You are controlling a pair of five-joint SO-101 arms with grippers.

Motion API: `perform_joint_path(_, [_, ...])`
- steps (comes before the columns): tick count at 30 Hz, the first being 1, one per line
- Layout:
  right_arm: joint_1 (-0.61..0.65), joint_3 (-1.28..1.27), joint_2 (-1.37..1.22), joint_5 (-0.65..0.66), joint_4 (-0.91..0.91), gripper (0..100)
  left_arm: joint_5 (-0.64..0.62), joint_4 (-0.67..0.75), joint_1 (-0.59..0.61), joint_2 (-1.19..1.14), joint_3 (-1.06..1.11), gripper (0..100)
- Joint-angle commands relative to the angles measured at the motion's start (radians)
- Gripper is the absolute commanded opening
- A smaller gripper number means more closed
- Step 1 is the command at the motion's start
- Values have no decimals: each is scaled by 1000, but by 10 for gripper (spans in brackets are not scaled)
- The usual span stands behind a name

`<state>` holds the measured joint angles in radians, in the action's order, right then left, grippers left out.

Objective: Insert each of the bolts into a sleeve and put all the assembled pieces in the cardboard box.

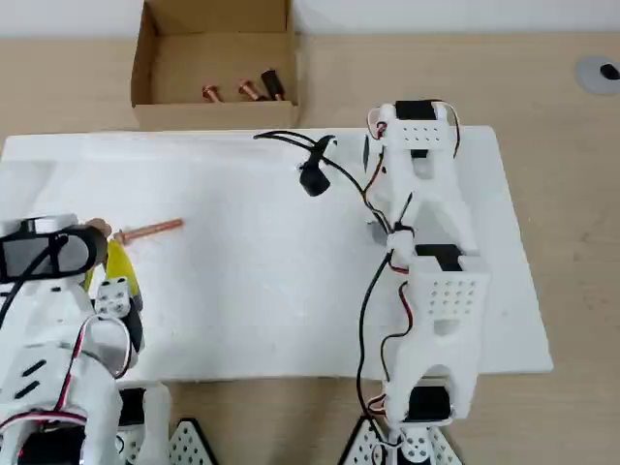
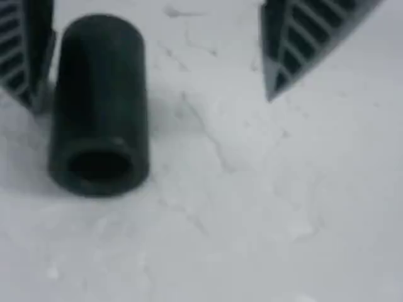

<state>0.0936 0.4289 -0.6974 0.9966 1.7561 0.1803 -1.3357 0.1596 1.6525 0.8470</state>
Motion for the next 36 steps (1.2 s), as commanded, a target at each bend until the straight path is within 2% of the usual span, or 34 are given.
perform_joint_path(1, [-12, -10, -27, 6, -11, 274, 3, -3, 12, 5, -5, 13])
perform_joint_path(3, [-10, -10, -27, 6, -11, 271, 6, -5, 14, 5, -5, 13])
perform_joint_path(5, [-10, -10, -27, 5, -11, 239, 63, -23, 15, 5, -9, 13])
perform_joint_path(7, [-10, -7, -27, 3, -11, 178, 107, -37, 15, 5, -14, 13])
perform_joint_path(13, [-12, -1, -25, -44, -18, 8, 115, -44, 71, 91, -15, 13])
perform_joint_path(16, [-16, -1, -22, -63, -25, 10, 115, -52, 92, 168, -14, 16])
perform_joint_path(21, [-18, 33, -21, -97, -17, 10, 117, -55, 92, 170, -14, 16])
perform_joint_path(26, [-10, 239, 7, -216, 34, 10, 115, -51, 92, 170, -46, 14])
perform_joint_path(32, [16, 447, 240, -459, 32, 10, 107, -23, 92, 168, -11, 13])
perform_joint_path(36, [104, 467, 479, -542, 32, 10, 107, 86, 92, 168, 98, 13])
